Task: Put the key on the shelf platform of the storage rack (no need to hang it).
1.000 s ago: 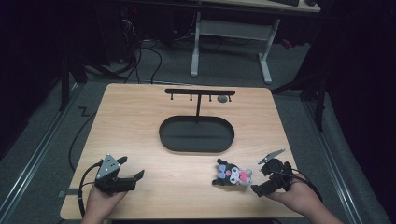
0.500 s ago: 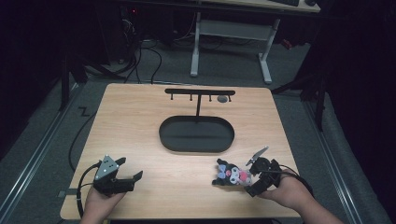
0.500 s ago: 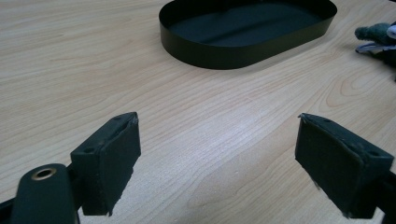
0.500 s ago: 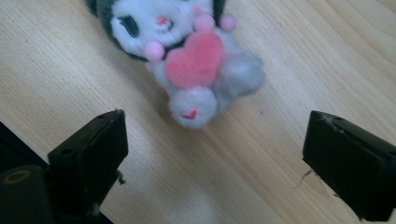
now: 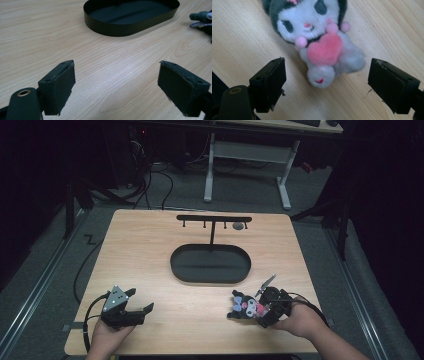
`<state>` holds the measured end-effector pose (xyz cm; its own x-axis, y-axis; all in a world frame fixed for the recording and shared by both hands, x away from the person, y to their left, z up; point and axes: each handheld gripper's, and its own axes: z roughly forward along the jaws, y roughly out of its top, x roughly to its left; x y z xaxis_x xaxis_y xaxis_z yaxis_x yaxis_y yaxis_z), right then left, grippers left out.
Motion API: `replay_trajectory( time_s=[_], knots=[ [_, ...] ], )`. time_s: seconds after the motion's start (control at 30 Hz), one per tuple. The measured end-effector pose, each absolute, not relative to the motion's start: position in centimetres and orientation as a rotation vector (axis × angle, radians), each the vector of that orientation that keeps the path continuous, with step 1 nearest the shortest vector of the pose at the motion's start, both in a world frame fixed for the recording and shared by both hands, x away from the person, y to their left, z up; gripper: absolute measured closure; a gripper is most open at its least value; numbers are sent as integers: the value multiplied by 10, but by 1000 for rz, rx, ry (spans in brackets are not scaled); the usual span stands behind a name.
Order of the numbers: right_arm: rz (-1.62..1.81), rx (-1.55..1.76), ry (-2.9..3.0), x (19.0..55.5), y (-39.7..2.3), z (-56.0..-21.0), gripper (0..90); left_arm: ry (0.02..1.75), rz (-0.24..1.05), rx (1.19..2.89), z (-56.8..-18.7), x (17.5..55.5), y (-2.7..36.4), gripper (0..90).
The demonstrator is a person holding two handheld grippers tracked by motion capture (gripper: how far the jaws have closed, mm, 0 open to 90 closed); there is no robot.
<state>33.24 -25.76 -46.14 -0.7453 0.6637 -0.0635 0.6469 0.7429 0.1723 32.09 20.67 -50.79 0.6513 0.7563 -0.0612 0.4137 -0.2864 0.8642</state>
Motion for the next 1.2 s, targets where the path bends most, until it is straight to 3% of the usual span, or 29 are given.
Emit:
replay_trajectory(
  time_s=[0.37, 0.73, 1.0, 1.2],
  knots=[
    [150, 978, 2848, 341, -243, -470, 240, 923, 448, 1916, -508, 321, 209, 153],
    [210, 1054, 2817, 336, -247, -470, 425, 918, 446, 1920, -508, 321, 207, 154],
    [184, 1085, 2827, 331, -249, -473, 367, 914, 447, 1923, -508, 321, 206, 153],
    [167, 1059, 2824, 330, -248, -476, 436, 920, 446, 1918, -508, 321, 207, 154]
  ],
)
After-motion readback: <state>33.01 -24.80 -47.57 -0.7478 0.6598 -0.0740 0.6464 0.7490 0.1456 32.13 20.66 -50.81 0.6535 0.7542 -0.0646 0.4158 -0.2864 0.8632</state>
